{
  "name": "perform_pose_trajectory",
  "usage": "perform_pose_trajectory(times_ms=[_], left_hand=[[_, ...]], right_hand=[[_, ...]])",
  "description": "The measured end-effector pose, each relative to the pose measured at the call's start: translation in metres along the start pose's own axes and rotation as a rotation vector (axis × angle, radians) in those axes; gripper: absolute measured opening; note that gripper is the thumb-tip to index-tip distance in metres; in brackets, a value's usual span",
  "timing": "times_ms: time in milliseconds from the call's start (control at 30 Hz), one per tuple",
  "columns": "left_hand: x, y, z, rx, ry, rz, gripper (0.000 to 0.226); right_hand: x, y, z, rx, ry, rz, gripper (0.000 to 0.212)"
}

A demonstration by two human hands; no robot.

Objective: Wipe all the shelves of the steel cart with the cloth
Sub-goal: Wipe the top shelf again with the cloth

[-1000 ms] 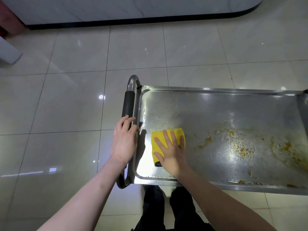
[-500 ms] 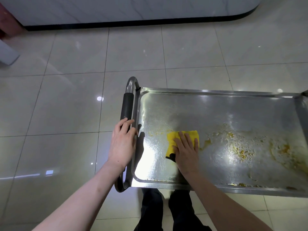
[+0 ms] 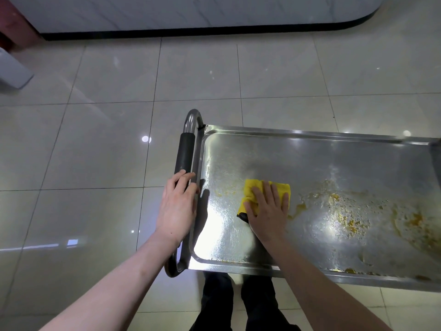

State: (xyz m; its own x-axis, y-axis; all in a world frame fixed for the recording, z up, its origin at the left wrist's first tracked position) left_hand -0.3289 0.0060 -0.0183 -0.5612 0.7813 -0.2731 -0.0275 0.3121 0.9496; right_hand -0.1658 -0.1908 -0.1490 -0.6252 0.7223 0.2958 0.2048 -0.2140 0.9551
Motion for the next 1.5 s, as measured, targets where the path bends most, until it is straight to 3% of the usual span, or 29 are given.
perform_pose_trajectory(times_ms=[133, 300, 500, 800, 1033, 1267, 1500], left_hand=[[0.000, 0.000, 0.000, 0.022, 0.010, 0.024, 0.016], [-0.001, 0.000, -0.001, 0.046, 0.027, 0.027, 0.020], [-0.001, -0.002, 0.000, 0.043, 0.037, 0.011, 0.021], [0.002, -0.001, 0.001, -0.007, 0.043, -0.115, 0.023], [0.008, -0.005, 0.004, 0.019, 0.045, -0.103, 0.017], [0.006, -0.001, 0.002, 0.015, 0.050, -0.088, 0.018], [0.000, 0.001, -0.002, 0.003, 0.053, -0.088, 0.017]], right_hand=[[0.000, 0.019, 0.000, 0.007, 0.014, -0.038, 0.055], [-0.001, 0.006, -0.002, 0.196, -0.007, -0.154, 0.064], [0.010, 0.004, 0.011, 0.213, 0.053, -0.209, 0.064], [0.073, -0.012, 0.034, 0.248, 0.088, -0.124, 0.061], [0.123, -0.030, 0.024, 0.412, 0.205, -0.234, 0.065], [0.096, -0.020, -0.004, 0.422, 0.223, -0.293, 0.065], [0.028, 0.001, -0.015, 0.250, 0.141, -0.144, 0.061]])
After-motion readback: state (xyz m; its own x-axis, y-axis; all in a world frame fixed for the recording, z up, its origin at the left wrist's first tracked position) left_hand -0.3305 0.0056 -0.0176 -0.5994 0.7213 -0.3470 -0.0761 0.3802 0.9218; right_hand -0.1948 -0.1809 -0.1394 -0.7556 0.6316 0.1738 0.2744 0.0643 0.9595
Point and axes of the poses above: each hand's wrist, its own z-axis towards the middle knuckle, its own y-axis out of the back of the hand, x = y × z, the point moved 1 cm from there along z, towards the middle knuckle, and after that the axes turned 9 degrees about x, right-handed, at the moved point
